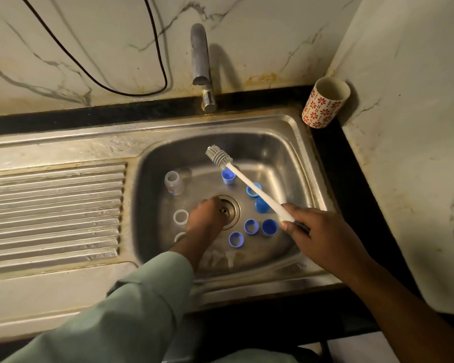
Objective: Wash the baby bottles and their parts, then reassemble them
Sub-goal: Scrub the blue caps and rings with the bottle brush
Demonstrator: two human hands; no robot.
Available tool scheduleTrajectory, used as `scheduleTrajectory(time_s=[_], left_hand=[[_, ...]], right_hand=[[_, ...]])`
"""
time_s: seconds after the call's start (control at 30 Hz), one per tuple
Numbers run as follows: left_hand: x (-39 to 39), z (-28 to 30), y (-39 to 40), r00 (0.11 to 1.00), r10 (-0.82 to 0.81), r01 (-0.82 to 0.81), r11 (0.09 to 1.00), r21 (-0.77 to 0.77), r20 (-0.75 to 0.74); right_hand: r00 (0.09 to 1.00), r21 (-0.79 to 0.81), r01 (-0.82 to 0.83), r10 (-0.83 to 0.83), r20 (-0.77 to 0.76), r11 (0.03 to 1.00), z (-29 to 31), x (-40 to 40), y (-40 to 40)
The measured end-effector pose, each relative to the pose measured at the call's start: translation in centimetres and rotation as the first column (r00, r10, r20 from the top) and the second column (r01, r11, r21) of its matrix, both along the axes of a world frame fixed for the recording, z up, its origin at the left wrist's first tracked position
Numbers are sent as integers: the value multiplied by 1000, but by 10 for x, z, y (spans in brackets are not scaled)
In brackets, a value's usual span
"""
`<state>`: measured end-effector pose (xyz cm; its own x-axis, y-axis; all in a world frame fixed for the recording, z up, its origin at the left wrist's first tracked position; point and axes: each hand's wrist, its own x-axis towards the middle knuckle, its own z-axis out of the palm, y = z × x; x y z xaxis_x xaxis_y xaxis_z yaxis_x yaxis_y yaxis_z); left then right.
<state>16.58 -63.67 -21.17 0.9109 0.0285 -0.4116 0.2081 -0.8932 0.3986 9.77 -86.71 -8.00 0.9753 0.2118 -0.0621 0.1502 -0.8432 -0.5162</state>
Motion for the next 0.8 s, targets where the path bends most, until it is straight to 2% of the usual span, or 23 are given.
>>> scheduleTrajectory(time_s=[0.07, 0.13, 0.23, 0.33, 0.43, 0.5, 0.57, 0.6, 0.63, 0.67, 0.7, 0.73, 0.77, 0.8], left_hand=[[0, 6, -20, 995, -92, 89, 992, -94, -27], [-1, 2, -53, 963, -265, 258, 960, -114, -52], [-1, -16, -100, 847, -524, 530, 845, 68, -89], [1, -34, -123, 779, -601, 626, 762, 169, -177], [-1, -49, -132, 794, -596, 608, 765, 212, -123], [0, -51, -132, 836, -541, 548, 819, 168, -90], [2, -41, -129, 938, -340, 339, 940, -26, -59], [2, -32, -125, 987, -147, 131, 973, -190, -70], [2, -19, -118, 988, 88, -131, 915, -382, -128], [2, -5, -108, 921, 309, -389, 731, -561, -237], [2, 10, -94, 808, 447, -578, 474, -665, -384], [4, 21, -79, 698, 474, -682, 211, -700, -537], [7, 33, -64, 603, 432, -733, -33, -680, -671], [8, 48, -48, 533, 375, -735, -238, -635, -758]], right_hand=[[1000, 28, 16, -17, 8, 999, -1, 0, 4], [999, 42, 32, -33, 17, 999, -1, -2, 4], [1000, 11, 24, -24, 15, 1000, -1, -6, -2], [999, 4, 36, -36, 19, 999, -2, -10, -13], [997, 1, 64, -64, 46, 998, -2, -16, -26], [997, 1, 64, -64, 37, 998, -3, -20, -33], [997, 1, 65, -65, 28, 998, -3, -23, -40], [998, 5, 64, -64, 19, 998, -4, -24, -43], [998, 8, 60, -60, 18, 998, -3, -25, -46], [998, 8, 52, -52, 19, 999, -1, -26, -49], [999, 8, 41, -41, 24, 999, 1, -28, -51], [999, 6, 28, -29, 28, 1000, 4, -28, -54], [999, 1, 14, -14, 35, 1000, 6, -29, -56], [999, -8, -8, 8, 45, 1000, 12, -30, -57]])
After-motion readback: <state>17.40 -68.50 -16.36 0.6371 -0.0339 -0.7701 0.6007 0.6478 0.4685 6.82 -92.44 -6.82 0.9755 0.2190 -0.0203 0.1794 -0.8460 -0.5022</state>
